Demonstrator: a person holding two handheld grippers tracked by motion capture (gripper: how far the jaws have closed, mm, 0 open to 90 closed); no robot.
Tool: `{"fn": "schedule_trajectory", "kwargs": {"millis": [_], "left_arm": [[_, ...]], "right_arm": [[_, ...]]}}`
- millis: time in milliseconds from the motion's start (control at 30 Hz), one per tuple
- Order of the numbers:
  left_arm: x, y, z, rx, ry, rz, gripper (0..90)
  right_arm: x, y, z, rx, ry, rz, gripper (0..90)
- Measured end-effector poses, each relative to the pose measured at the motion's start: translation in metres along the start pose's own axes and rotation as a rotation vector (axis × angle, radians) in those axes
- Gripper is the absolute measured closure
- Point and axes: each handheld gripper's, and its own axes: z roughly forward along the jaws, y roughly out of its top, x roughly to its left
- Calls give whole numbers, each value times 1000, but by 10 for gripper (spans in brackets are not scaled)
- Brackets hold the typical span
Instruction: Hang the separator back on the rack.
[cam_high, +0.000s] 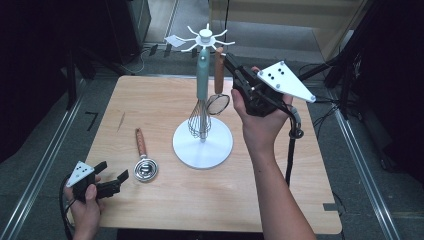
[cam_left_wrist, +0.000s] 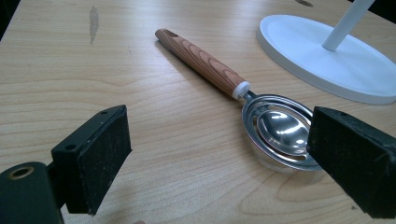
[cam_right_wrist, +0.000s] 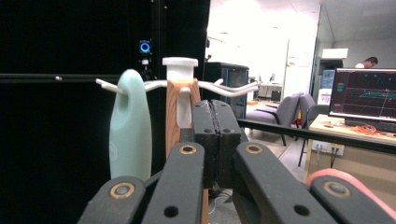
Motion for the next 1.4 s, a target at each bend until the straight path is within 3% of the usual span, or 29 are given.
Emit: {"fn": "schedule_trajectory", "kwargs": {"millis": [367,467,567,867,1233,1400], "left_arm": [[0,0,0,0,-2,0,69],[0,0,0,-1,-3,-1,70],[0,0,0,-3,7,1,146],[0,0,0,-1,7,2,140],[0,0,1,6,-8,6,37],[0,0,1,8,-9,2,20]], "right_arm": [[1,3,0,-14,31,18,900],[4,4,-1,-14,42,8,900],[7,4,-3,-19,56,-1,900],[19,5,-1,-16,79,-27,900],[34,2,3,7,115,-51,900],[27,0,1,5,103,-55,900]]}}
